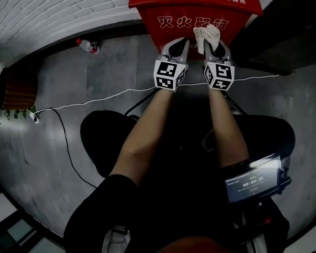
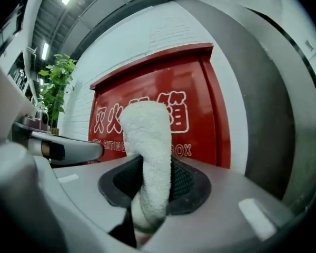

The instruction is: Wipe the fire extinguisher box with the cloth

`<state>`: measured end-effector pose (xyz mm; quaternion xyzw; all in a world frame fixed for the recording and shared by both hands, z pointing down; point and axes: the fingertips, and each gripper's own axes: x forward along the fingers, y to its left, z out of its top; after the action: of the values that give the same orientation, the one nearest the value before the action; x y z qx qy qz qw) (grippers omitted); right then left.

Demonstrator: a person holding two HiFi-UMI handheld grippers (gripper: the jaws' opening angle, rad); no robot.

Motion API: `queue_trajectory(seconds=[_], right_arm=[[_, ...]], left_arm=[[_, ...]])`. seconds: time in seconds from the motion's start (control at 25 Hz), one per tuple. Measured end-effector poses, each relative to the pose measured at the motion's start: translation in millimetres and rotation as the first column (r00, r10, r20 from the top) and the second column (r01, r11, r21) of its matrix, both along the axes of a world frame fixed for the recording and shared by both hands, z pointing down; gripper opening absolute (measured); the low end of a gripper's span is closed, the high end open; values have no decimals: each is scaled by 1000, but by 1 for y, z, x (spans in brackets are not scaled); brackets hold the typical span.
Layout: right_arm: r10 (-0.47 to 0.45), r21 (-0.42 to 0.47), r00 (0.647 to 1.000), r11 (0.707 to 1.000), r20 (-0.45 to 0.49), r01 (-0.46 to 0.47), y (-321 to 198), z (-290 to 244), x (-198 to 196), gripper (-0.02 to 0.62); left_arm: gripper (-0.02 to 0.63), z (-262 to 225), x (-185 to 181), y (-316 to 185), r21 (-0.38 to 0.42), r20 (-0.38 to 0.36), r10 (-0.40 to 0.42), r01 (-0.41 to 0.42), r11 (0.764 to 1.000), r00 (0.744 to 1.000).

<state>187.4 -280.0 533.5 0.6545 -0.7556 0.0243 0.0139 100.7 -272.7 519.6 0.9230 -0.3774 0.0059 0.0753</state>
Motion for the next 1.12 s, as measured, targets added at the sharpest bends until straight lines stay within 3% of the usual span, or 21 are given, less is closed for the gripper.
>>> queue_trajectory(seconds=[0.32,0.72,0.88,1.12], right_arm=[[104,-1,994,995,18,-104,9,-2,57,110],[249,-17,965,969,82,-248,20,-3,106,103],[226,40,973,973,54,-229,28,-28,89,101],[97,165,995,982,4,-96,39,-83,26,101]], left_arm=[[2,2,21,7,-3,6,33,-33,999,999],[0,-2,-10,5,0,22,-18,18,1000,1000],[1,-16,-29,8,20,14,-42,42,999,999],[2,-39,-57,14,62,7,-82,81,995,997]])
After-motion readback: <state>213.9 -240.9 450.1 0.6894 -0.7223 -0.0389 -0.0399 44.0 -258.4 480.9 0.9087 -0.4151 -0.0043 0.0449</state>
